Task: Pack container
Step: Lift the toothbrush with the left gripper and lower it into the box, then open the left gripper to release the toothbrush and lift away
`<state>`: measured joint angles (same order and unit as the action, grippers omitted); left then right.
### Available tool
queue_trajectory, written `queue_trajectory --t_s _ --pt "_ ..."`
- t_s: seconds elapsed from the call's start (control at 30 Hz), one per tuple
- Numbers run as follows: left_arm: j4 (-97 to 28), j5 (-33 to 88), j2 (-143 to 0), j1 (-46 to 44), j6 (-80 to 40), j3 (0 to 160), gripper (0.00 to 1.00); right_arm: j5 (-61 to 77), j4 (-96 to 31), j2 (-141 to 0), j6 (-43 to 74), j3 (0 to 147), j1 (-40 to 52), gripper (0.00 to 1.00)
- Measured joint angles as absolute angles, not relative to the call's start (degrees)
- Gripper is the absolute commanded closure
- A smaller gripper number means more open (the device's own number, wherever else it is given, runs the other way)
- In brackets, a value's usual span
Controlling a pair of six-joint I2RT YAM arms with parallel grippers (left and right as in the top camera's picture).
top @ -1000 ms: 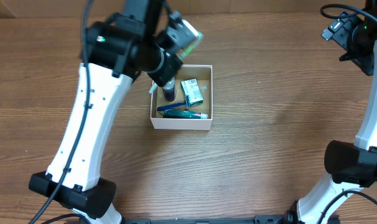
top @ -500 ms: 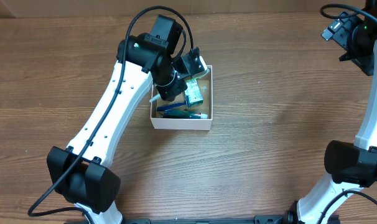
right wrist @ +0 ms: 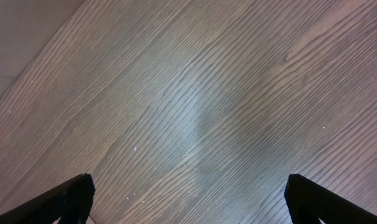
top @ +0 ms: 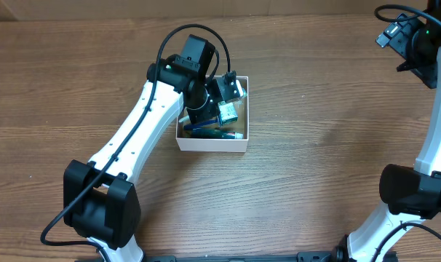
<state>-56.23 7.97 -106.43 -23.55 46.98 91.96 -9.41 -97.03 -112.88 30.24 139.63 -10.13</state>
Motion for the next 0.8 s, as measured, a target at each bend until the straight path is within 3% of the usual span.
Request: queue_trajectory --t_s 0.67,0.73,0.8 --pt "-49.0 8.8 -106.9 -23.6 47.1 84.3 0.95 -9.4 -97.0 -112.9 30.3 139.6 -10.1 0.00" --pt "-48.3 8.8 -107.0 -23.6 47.1 83.9 0.72 -9.4 -97.0 -112.9 30.3 139.6 -10.1 0.00" --pt "-48.0 8.8 -107.0 -23.6 47.4 83.5 0.63 -9.4 -97.0 -112.9 30.3 139.6 -10.1 0.00"
